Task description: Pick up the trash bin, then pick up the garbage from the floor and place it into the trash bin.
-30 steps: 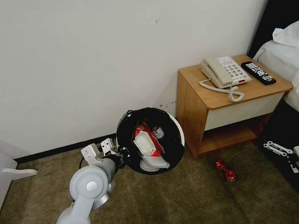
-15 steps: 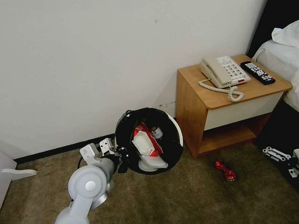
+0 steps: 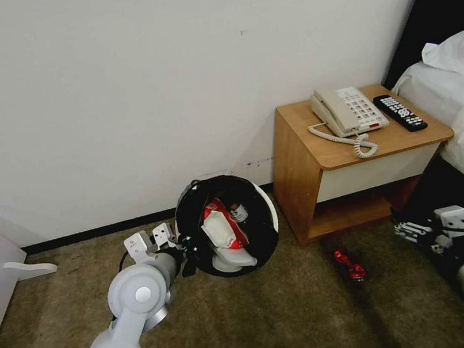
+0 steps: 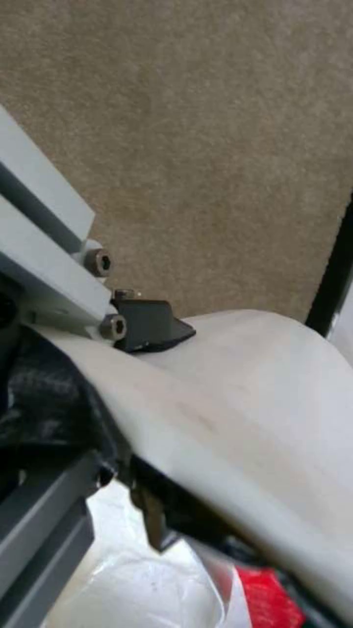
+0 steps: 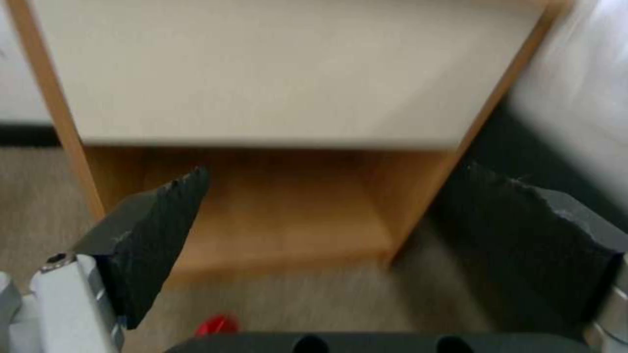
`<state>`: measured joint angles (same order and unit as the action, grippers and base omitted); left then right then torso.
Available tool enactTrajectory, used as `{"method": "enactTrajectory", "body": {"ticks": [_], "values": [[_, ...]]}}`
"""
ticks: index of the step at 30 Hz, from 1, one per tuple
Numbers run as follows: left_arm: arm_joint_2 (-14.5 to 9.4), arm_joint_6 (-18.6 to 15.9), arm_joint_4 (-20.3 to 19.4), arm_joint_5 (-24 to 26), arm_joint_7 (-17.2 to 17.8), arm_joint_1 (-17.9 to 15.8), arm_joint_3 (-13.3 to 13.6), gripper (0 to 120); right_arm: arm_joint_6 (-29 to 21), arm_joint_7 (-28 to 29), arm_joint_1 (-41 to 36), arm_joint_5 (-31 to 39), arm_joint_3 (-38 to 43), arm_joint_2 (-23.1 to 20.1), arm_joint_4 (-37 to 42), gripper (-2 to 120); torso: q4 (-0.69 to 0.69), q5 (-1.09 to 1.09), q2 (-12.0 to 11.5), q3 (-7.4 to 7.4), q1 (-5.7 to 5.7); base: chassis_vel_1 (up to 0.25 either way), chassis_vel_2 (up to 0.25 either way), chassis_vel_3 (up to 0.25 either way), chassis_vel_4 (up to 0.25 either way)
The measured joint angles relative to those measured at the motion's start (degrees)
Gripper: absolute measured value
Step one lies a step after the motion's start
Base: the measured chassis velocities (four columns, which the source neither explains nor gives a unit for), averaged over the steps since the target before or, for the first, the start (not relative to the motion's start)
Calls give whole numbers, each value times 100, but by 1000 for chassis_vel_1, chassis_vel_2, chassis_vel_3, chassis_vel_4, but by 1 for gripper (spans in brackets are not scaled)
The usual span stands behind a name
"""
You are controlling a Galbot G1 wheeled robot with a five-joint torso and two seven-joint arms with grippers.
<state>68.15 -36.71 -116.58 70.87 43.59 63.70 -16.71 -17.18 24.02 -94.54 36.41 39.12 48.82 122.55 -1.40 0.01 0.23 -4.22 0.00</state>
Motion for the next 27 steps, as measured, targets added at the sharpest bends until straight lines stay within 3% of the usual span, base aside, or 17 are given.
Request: {"method": "enactTrajectory", "body": {"ticks": [3,5,11,17,27], "values": [[39,7,0,-43,-19,57,-22,0,-150,257,275,341,-293,-69,-134,100,1,0,0,0,0,0,0,0,0],[112,20,6,-118,-36,155,-81,0,-497,708,857,1013,-942,-155,-456,100,0,0,0,0,0,0,0,0,0],[134,33,-21,-132,-43,256,-160,0,-724,1160,1579,1532,-1838,-205,-1033,100,0,-2,0,0,0,0,0,0,0],[49,35,-59,-75,-49,254,-187,0,-781,1259,2188,1732,-2539,-91,-1616,100,1,-1,0,0,0,0,0,0,0],[-32,35,-67,-4,-56,296,-224,0,-780,1310,2707,1741,-2991,54,-2135,100,0,-2,0,1,0,0,0,0,0]]}}
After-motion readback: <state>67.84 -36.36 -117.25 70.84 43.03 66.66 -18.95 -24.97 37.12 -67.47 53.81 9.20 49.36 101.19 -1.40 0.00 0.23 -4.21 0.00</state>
